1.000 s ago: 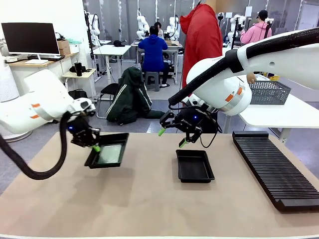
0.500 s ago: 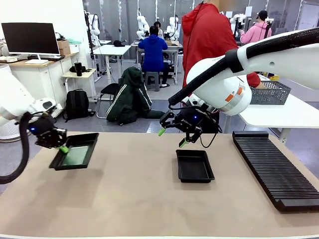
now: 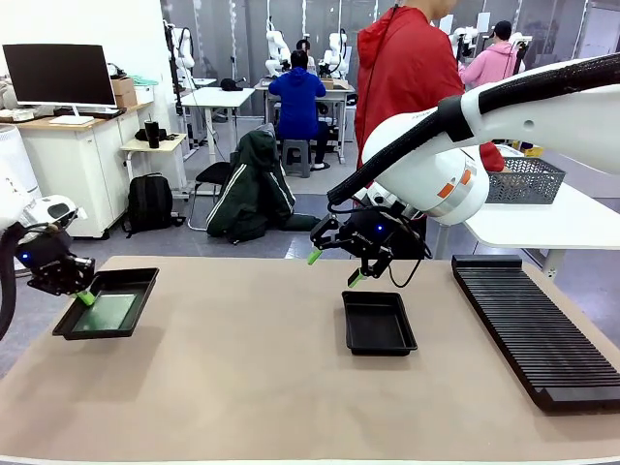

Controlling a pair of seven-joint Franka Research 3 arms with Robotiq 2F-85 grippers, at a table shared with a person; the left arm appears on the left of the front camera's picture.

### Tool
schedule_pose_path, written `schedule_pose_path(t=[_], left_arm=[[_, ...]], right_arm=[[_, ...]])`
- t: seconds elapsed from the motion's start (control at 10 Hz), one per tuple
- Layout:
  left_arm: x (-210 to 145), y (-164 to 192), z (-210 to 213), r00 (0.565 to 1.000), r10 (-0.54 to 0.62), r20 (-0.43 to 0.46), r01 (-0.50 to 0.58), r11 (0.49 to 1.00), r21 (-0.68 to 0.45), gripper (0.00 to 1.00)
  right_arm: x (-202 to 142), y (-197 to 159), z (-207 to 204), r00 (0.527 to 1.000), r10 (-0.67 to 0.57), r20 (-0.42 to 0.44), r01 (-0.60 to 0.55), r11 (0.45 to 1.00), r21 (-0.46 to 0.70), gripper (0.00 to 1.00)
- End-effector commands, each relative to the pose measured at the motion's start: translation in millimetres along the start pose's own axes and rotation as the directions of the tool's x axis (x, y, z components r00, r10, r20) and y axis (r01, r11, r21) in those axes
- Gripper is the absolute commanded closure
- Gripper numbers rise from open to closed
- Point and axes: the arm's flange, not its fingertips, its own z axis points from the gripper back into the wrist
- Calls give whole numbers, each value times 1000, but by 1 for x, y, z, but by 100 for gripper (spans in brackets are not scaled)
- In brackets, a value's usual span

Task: Inspect and transfer BCBs to ESD trays.
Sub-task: Pick up the ESD tray and place it on the left side of the table.

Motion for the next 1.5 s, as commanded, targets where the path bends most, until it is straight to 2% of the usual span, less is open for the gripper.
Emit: schedule_pose_path(t=[0.0,0.7,1.0,1.4], left_arm=[[1,14,-6,1000,-10,-22,11,1000,22,97],[-2,20,-39,1000,1,1,-1,996,86,97],[-6,20,-52,1000,-10,12,9,998,63,97],[0,18,-42,1000,12,-3,-11,998,66,97]], right_arm=[[0,1,0,1000,-13,5,13,1000,-16,0],[0,1,0,1000,-13,5,13,1000,-16,0],[0,1,0,1000,-13,5,13,1000,-16,0],[0,1,0,1000,-13,5,13,1000,-16,0]])
